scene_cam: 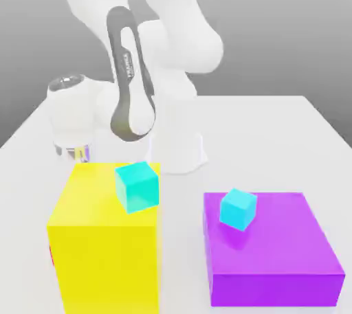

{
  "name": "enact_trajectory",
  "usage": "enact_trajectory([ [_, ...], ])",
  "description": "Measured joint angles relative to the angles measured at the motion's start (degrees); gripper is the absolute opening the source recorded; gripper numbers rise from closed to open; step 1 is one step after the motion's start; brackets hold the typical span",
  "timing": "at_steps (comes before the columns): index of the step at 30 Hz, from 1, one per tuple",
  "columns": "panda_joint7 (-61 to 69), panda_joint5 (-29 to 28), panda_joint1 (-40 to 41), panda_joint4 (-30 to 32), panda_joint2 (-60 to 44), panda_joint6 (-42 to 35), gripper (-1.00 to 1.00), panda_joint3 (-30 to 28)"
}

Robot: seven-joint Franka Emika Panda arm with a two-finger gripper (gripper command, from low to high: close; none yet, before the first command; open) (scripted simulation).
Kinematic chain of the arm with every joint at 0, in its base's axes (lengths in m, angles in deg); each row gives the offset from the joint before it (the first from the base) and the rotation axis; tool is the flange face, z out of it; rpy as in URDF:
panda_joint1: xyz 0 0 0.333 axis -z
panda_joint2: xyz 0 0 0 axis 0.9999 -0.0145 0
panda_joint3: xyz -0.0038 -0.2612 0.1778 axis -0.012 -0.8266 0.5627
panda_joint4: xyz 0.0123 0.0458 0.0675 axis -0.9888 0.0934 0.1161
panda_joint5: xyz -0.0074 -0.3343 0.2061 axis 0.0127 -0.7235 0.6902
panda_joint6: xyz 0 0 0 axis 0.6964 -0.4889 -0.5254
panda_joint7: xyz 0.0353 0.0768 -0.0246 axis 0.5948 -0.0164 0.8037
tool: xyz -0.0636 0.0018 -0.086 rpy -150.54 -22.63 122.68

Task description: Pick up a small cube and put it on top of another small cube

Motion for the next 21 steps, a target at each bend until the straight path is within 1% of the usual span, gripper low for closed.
enact_trajectory([
  [2,-2.2,-3.1,-1.3,0.4,2.9,-2.5,-1.00,-2.1],
  [4,-3.7,-5.3,-1.0,0.9,5.9,-5.0,-1.00,-2.7],
  [6,-4.0,-6.0,-0.5,1.5,8.9,-7.4,-1.00,-2.6],
  [9,-3.3,-5.4,-0.7,2.5,13.1,-10.8,-1.00,-3.1],
  [12,2.0,2.3,-1.8,-0.2,12.6,-14.1,-1.00,-6.1],
  [15,9.2,9.9,-3.7,-5.4,11.1,-19.7,-1.00,-6.2],
  [21,21.2,20.5,-6.9,-16.7,7.9,-31.5,-1.00,-6.7],
])
